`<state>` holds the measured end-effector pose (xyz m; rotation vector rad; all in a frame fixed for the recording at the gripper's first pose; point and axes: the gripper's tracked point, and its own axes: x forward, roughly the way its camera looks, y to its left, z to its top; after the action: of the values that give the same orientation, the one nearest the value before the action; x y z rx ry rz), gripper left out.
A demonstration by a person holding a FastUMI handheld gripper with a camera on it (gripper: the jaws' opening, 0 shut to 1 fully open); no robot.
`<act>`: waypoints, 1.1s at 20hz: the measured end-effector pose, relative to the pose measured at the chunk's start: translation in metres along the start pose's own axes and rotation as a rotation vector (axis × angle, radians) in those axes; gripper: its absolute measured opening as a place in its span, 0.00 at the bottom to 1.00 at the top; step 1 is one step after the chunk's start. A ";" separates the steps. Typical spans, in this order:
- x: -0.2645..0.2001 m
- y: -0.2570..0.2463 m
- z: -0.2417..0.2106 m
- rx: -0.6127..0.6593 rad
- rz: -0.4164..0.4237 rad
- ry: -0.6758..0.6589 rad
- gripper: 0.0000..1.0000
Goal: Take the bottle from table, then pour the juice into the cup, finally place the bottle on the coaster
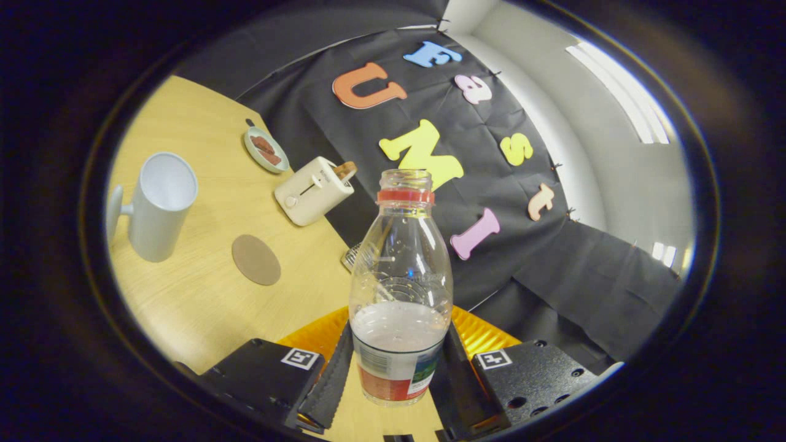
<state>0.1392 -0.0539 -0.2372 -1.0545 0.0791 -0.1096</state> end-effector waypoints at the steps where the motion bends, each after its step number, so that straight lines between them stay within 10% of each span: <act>1: -0.002 0.000 0.005 -0.042 -0.006 -0.015 0.78; 22: -0.011 0.032 0.043 -0.660 -0.034 -0.136 0.78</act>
<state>0.1348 -0.0001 -0.2436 -1.7197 -0.0304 -0.0412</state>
